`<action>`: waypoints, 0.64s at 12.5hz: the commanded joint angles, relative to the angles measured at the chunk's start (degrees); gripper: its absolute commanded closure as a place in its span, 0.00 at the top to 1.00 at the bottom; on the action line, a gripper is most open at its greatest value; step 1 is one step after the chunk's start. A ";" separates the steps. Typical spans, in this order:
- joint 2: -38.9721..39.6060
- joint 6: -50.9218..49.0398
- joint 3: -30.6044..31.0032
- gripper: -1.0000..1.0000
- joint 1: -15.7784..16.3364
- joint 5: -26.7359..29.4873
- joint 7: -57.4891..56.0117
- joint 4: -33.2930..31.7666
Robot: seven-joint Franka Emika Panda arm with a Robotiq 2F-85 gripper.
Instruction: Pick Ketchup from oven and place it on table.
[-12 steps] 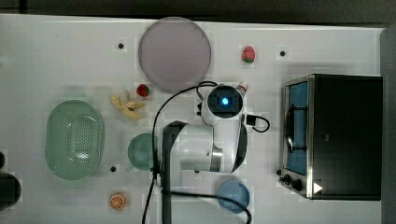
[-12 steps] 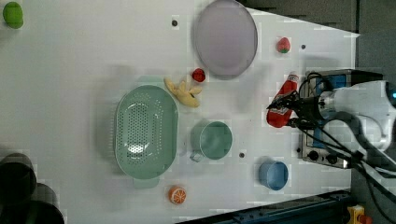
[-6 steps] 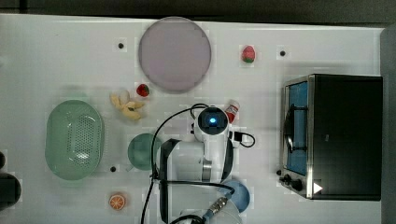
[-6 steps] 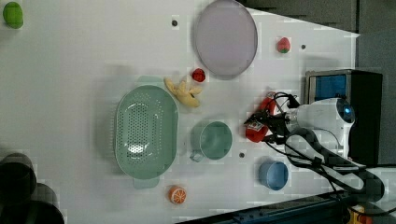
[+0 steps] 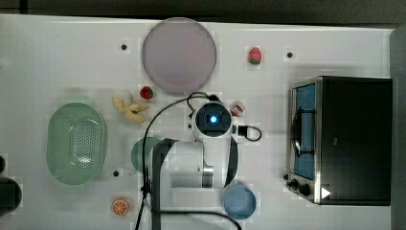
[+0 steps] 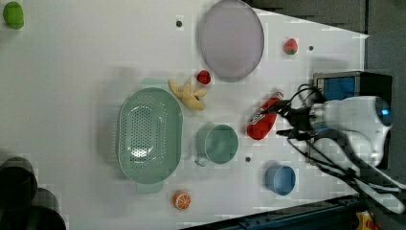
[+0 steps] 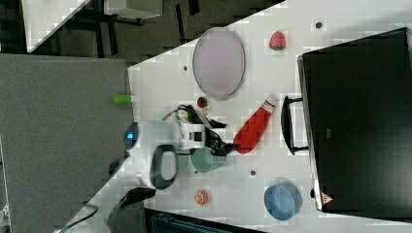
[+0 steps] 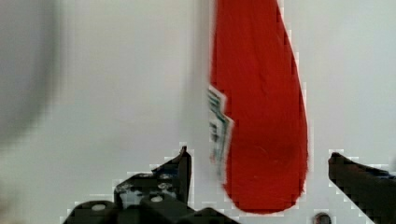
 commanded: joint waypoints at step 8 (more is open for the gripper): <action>-18.18 -35.76 0.16 1.00 -1.03 -0.44 0.38 28.72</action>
